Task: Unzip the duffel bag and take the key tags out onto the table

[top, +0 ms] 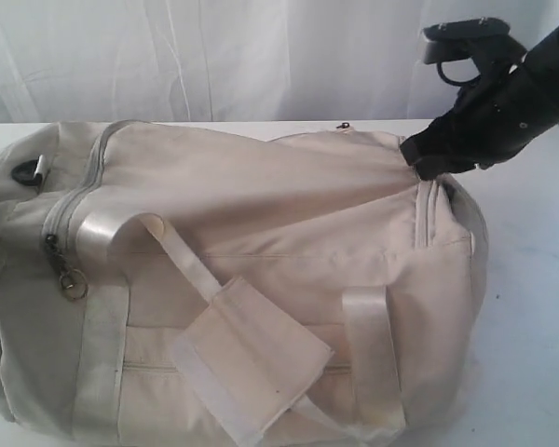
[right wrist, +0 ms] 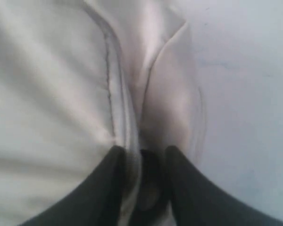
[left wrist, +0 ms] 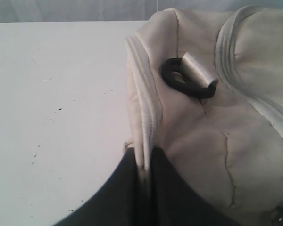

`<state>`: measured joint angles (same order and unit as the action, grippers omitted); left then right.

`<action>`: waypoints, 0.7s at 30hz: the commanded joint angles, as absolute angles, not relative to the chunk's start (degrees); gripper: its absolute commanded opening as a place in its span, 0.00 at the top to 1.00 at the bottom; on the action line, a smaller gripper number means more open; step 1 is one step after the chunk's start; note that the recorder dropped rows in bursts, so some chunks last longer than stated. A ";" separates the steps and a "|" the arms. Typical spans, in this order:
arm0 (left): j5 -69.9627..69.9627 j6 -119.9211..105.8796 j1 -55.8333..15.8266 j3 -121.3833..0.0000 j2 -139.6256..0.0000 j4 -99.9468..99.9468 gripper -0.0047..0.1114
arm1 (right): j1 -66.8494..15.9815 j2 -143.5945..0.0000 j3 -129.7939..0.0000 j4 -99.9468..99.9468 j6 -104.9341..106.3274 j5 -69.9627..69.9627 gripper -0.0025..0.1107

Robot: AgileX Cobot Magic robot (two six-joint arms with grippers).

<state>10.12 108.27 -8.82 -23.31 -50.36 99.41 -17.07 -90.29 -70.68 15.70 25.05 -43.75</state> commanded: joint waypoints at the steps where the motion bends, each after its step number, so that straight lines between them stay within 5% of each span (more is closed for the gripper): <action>1: 1.86 107.72 -8.09 -23.71 -50.10 99.95 0.96 | -15.41 -86.60 -70.78 11.60 25.30 -35.64 0.41; 3: 1.86 107.72 -8.09 -23.71 -50.10 99.95 0.96 | -15.41 -84.97 -70.78 13.86 25.30 -33.93 0.34; 8: 2.92 107.72 -8.09 -23.71 -50.10 99.95 0.96 | -18.50 -81.36 -70.78 26.48 36.12 -36.11 0.37; 13: 6.07 107.72 -8.09 -23.71 -50.10 99.95 0.96 | -28.55 -80.89 -70.78 42.57 63.78 -43.29 0.40; 21: 6.67 107.72 -8.09 -23.71 -50.10 99.95 0.96 | -46.91 -86.54 -70.78 45.89 72.20 -37.22 0.46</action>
<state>8.58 107.92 -8.64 -23.31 -50.46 99.30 -42.62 -84.03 -70.68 45.50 69.98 -39.30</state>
